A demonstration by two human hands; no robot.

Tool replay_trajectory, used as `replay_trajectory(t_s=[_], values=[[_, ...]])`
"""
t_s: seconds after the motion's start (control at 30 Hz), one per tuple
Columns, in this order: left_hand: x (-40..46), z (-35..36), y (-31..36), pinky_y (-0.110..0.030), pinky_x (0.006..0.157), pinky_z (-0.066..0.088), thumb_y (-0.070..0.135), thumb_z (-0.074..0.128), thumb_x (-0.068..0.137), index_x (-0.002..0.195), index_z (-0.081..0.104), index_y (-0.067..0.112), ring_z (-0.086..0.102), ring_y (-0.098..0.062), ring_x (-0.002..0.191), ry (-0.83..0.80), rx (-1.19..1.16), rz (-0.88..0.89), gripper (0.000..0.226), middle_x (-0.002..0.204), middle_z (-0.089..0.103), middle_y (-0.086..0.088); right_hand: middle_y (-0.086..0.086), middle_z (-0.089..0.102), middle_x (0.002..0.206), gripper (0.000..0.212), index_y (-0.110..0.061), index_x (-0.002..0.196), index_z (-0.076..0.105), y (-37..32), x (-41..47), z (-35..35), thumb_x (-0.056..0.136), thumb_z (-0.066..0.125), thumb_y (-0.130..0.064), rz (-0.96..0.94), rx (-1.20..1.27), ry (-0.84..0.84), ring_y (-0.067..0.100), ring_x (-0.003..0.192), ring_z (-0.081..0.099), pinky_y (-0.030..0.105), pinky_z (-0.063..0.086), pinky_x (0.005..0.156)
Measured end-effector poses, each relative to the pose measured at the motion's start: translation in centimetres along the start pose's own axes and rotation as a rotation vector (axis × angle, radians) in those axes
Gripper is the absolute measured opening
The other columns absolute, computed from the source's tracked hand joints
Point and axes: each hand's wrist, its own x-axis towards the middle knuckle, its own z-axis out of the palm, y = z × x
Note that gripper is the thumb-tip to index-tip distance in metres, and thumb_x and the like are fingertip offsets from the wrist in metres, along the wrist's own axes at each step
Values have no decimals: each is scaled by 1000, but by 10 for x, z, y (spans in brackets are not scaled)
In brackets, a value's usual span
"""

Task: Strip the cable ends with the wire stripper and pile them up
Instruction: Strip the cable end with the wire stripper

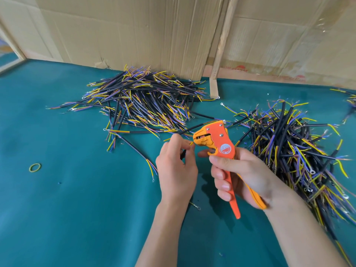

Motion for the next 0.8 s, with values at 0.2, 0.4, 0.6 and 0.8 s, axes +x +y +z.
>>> replay_trajectory(t_s=[0.2,0.4,0.6,0.8], values=[[0,-1,4,-37,68,53,8,68,89,76,48,26,65,-17,77,54,-62,-29,30,83,68,13,12,42,61,43,12,113,64,4,3,4,82,74,-15,-30,23,24,21,42,39,28,39,40],[-1,-2,4,-30,72,54,7,66,85,74,51,29,67,-15,81,63,-77,-48,29,86,71,13,15,49,64,14,-2,75,65,5,5,5,76,76,-10,-27,-18,27,24,45,46,30,40,43],[0,-2,3,-27,70,52,7,64,84,76,51,30,66,-14,79,106,-42,-32,28,87,70,17,32,65,89,42,-1,96,66,8,5,-5,66,91,-15,7,77,-58,37,69,64,46,57,63],[0,-1,3,-38,67,53,9,64,85,78,51,29,62,-18,74,115,7,4,25,84,68,16,34,66,91,43,-3,95,73,3,3,-16,59,94,-14,49,34,-45,42,78,68,49,59,72]])
